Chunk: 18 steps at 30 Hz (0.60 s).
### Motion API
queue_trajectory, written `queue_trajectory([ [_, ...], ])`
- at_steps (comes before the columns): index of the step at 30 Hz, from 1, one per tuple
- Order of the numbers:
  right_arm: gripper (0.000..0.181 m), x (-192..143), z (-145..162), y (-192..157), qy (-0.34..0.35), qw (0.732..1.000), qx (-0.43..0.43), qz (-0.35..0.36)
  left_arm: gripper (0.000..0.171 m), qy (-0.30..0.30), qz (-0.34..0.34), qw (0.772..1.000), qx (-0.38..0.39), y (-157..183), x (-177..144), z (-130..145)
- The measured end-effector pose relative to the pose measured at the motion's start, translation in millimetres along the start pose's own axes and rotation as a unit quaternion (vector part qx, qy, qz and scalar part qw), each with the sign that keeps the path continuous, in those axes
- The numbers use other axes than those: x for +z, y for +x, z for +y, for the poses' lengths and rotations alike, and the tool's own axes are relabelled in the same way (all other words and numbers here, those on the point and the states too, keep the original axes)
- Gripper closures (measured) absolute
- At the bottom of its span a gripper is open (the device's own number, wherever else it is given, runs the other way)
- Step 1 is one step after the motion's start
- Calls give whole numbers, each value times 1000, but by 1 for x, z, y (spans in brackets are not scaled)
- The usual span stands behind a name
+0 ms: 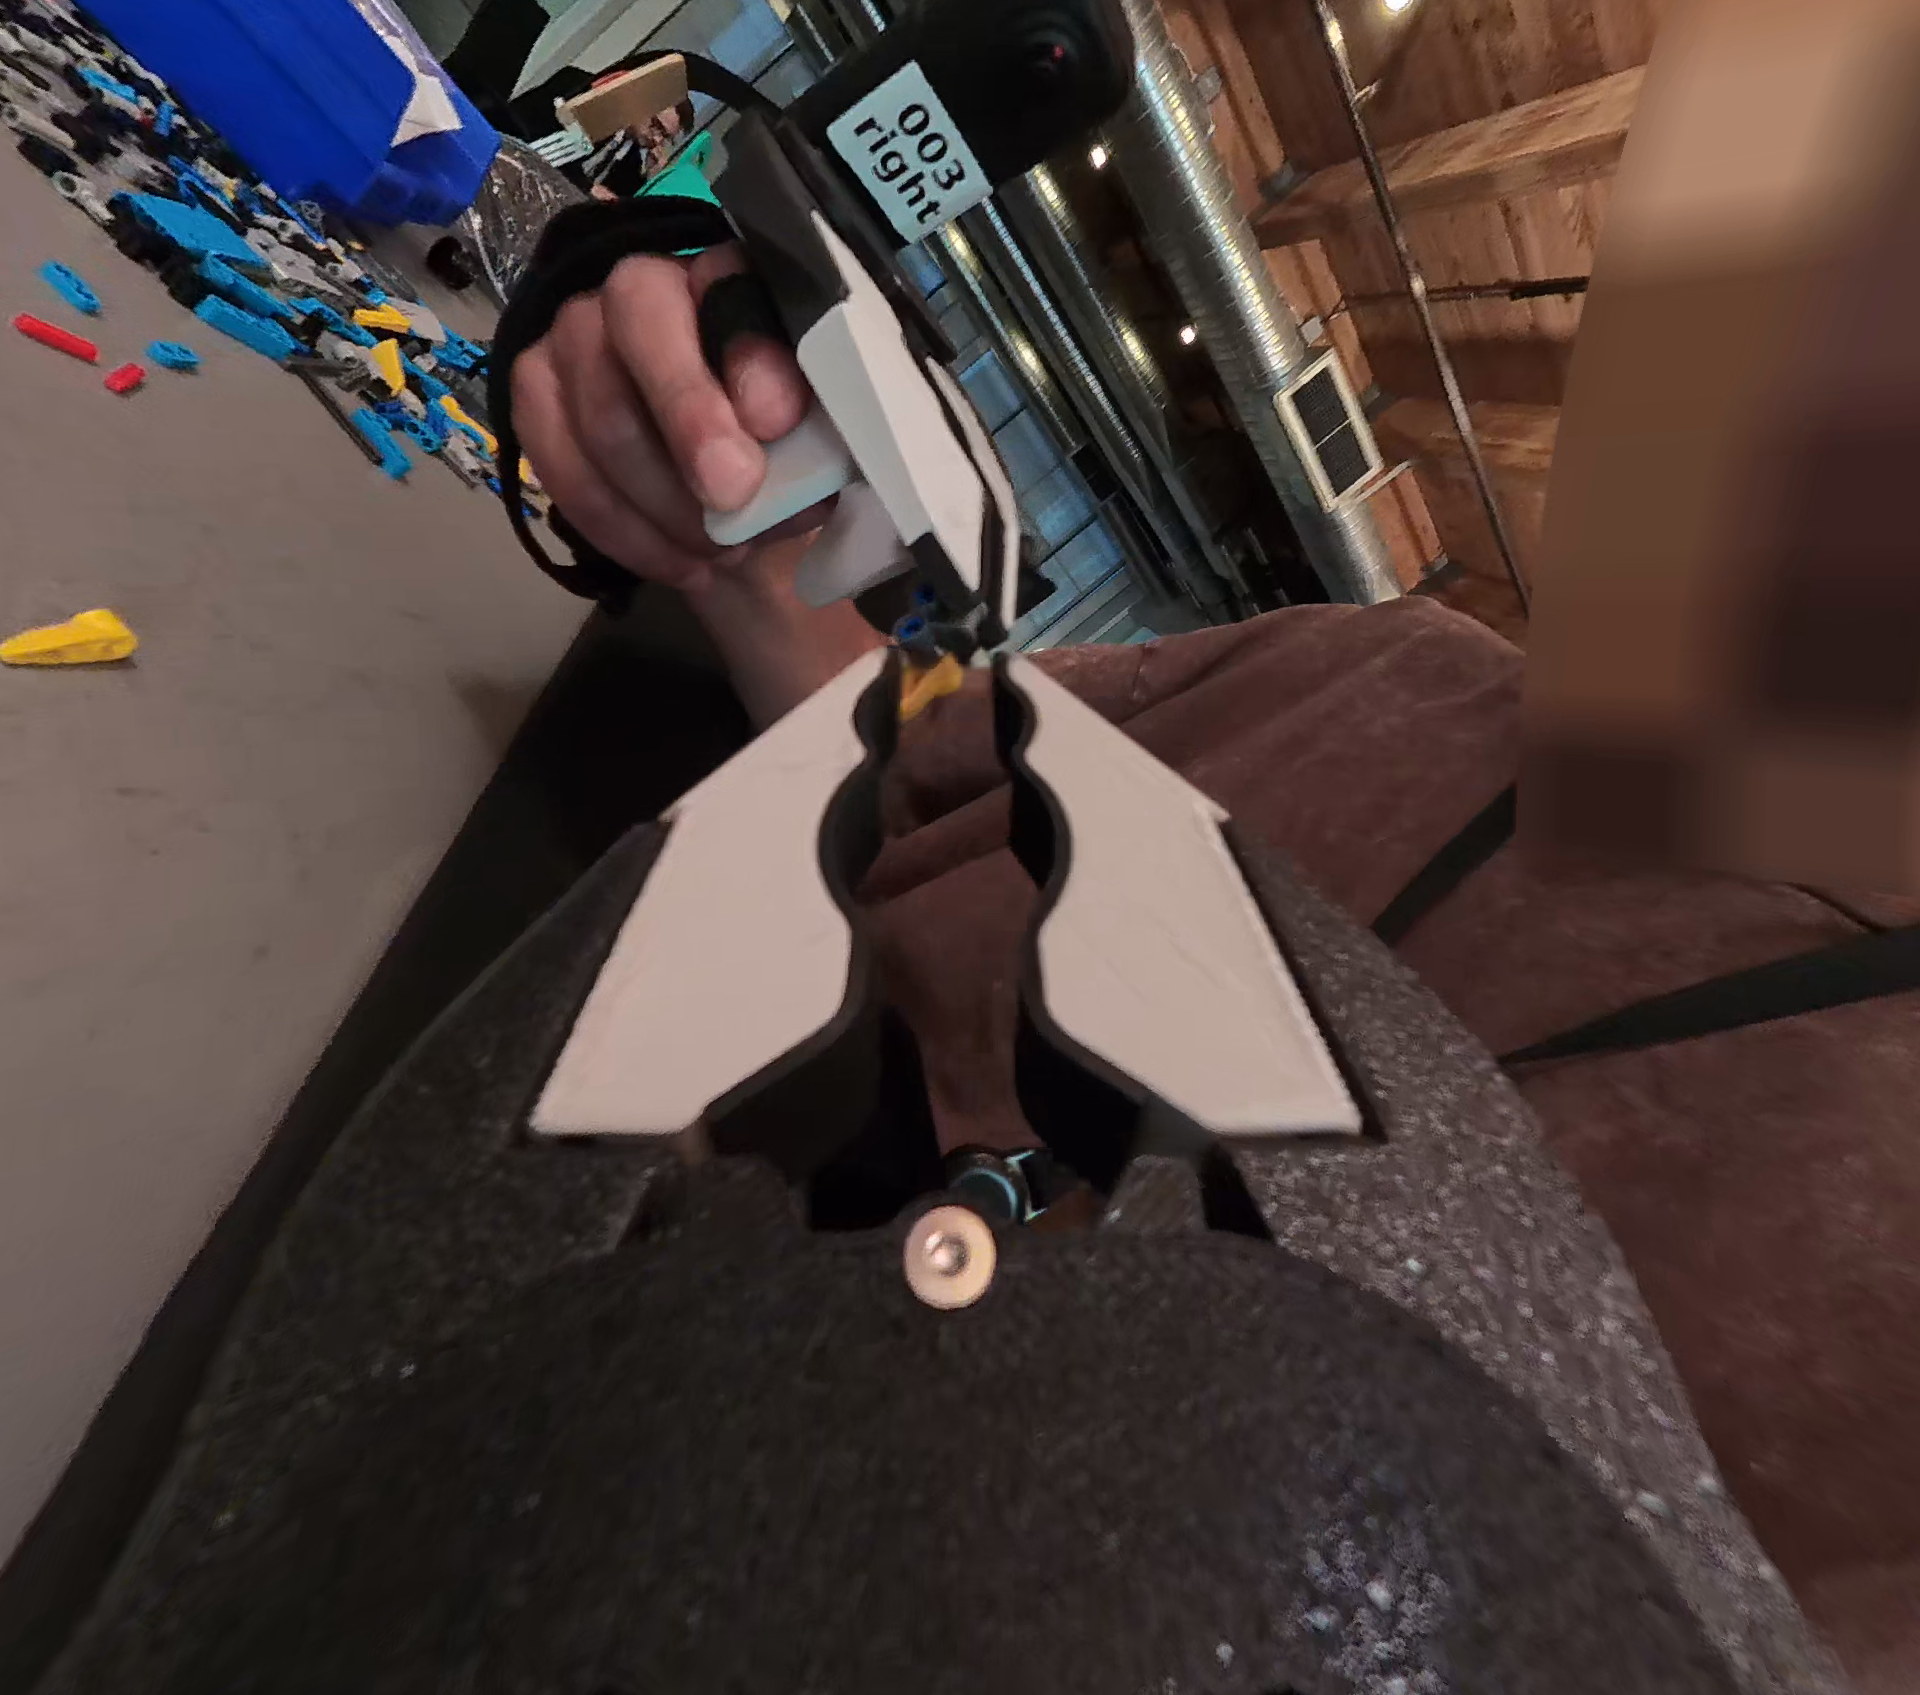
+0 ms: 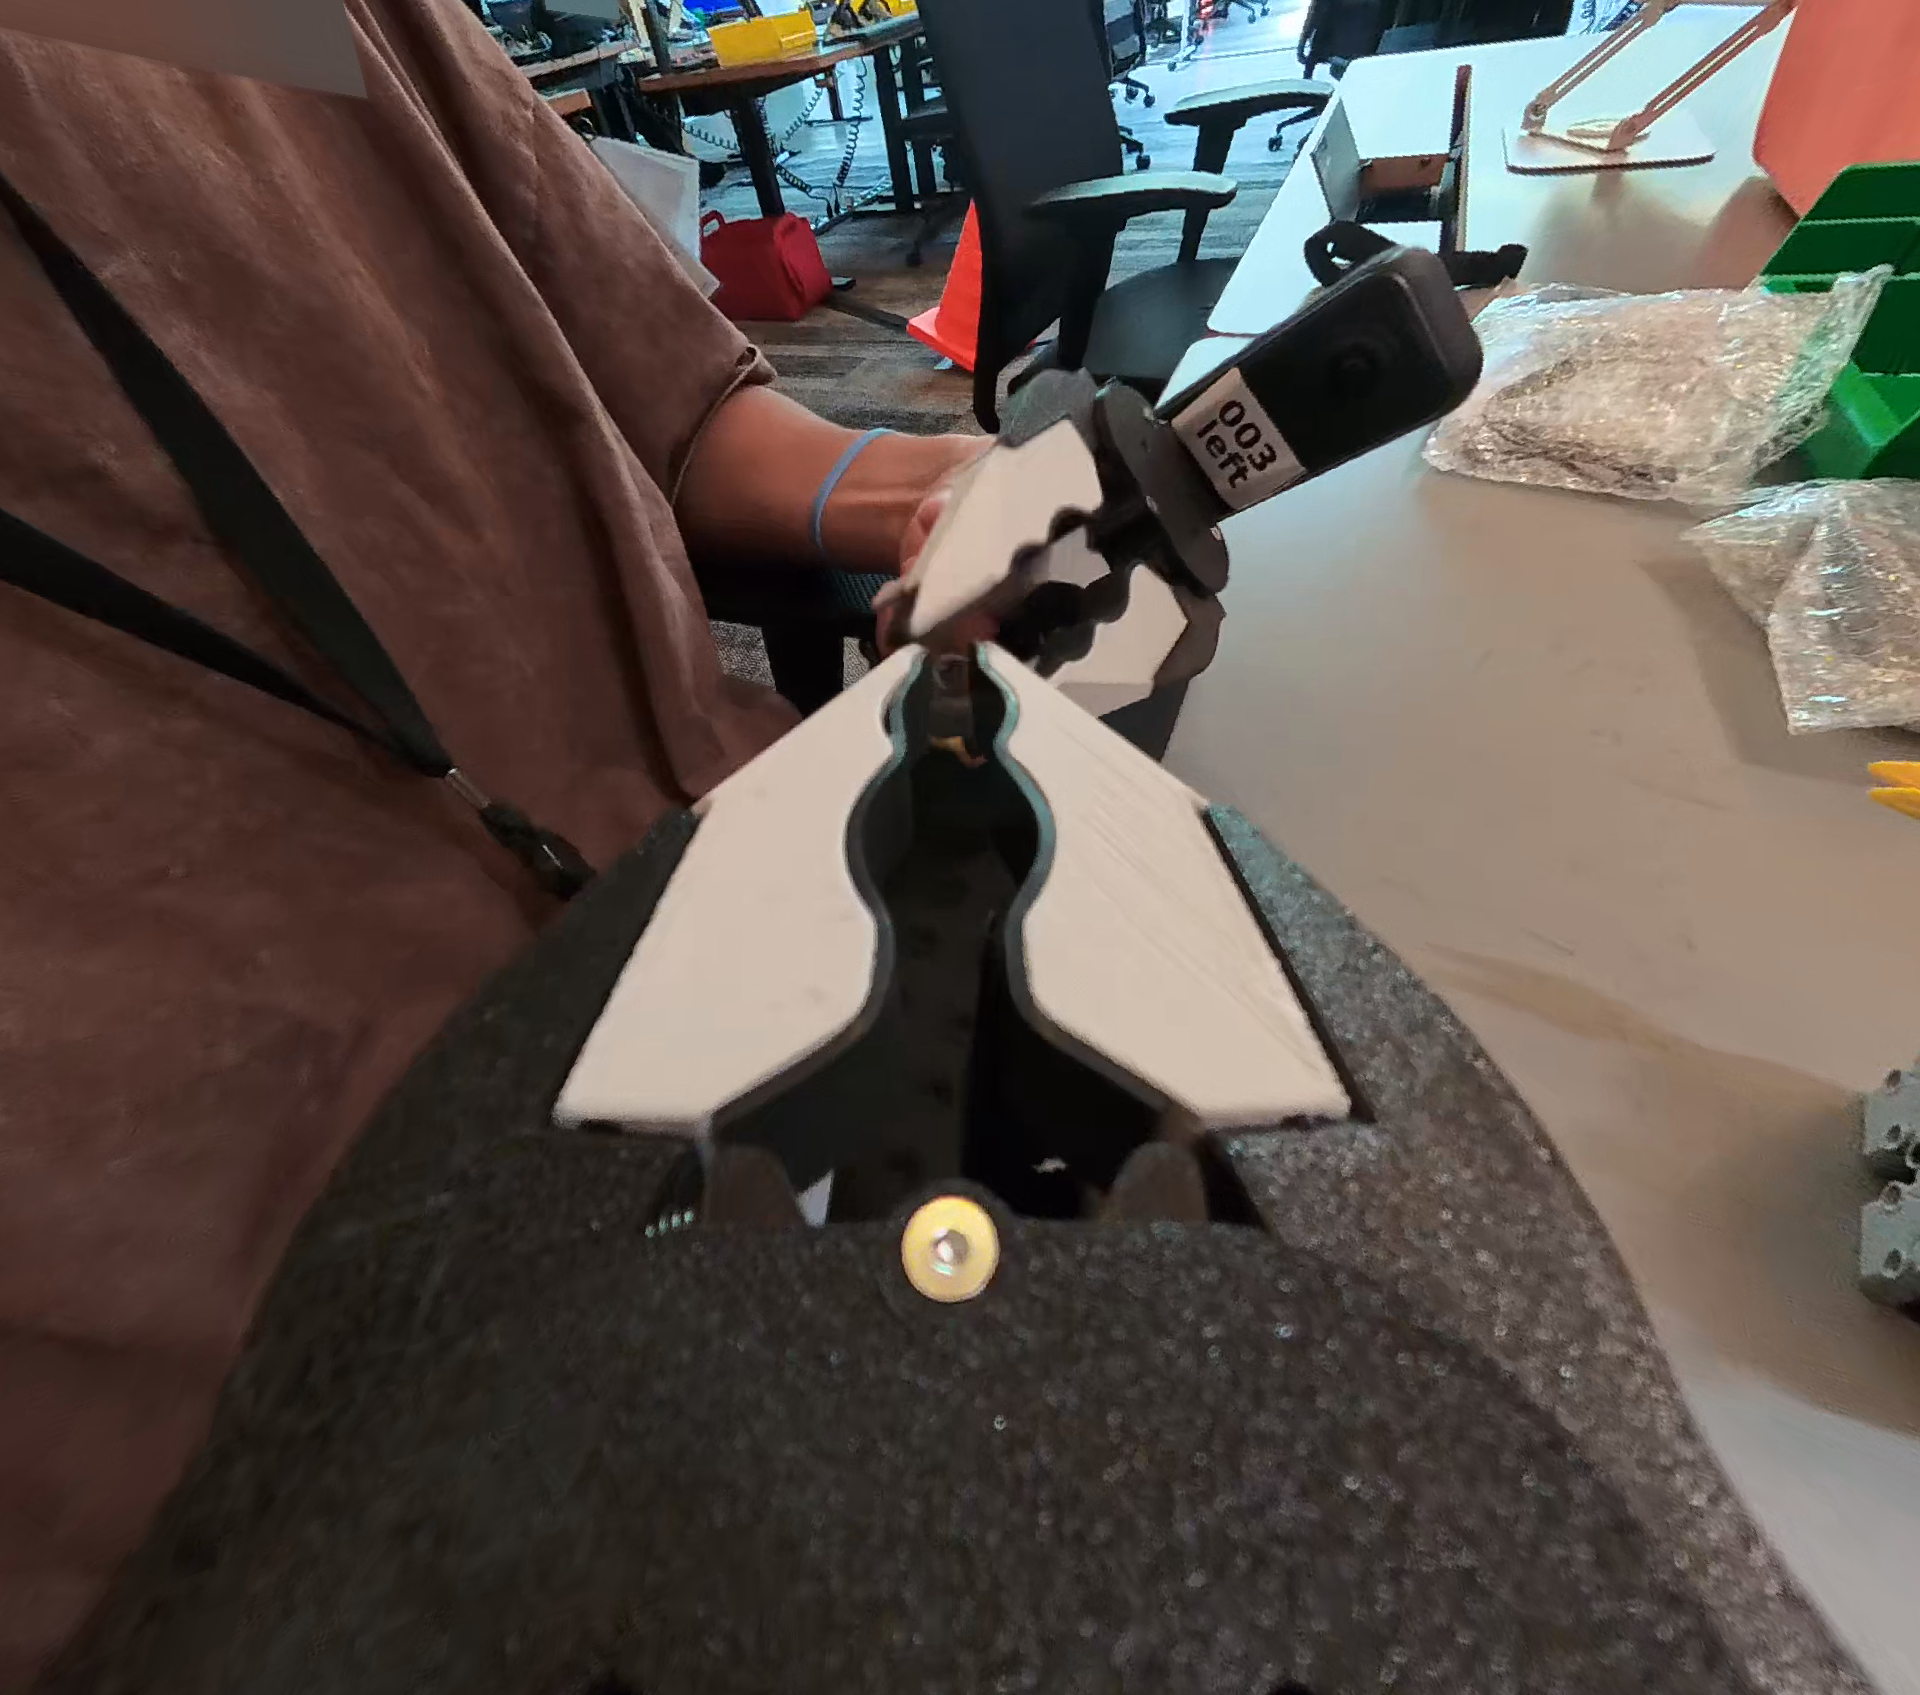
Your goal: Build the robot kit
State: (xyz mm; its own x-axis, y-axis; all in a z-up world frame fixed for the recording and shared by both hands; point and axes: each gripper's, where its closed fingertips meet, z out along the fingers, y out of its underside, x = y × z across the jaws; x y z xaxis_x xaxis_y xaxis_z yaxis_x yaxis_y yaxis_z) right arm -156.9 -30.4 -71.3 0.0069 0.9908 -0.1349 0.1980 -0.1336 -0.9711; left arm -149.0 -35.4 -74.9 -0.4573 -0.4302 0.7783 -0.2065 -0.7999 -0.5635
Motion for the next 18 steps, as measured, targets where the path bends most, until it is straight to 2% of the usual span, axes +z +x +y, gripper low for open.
queue_trajectory([
  [1,174,-1,-1,0,5,1000,6,-6,149,4,8,1000,-5,1,-1,-1],
  [5,175,-2,-14,-15,59,994,49,-80,148,-7,53,999,-8,14,2,3],
  [8,176,0,-22,-31,98,979,85,-155,148,-23,112,993,-21,31,7,11],
  [10,175,3,-24,-36,109,972,98,-182,148,-44,123,991,-15,35,13,21],
  [13,175,11,-20,-41,101,969,107,-198,149,-54,129,990,-9,40,20,28],
  [15,175,11,-20,-41,104,967,112,-202,158,-48,138,989,-15,42,20,27],
  [18,175,7,-21,-41,107,966,115,-206,161,-36,128,991,-19,38,18,24],
])
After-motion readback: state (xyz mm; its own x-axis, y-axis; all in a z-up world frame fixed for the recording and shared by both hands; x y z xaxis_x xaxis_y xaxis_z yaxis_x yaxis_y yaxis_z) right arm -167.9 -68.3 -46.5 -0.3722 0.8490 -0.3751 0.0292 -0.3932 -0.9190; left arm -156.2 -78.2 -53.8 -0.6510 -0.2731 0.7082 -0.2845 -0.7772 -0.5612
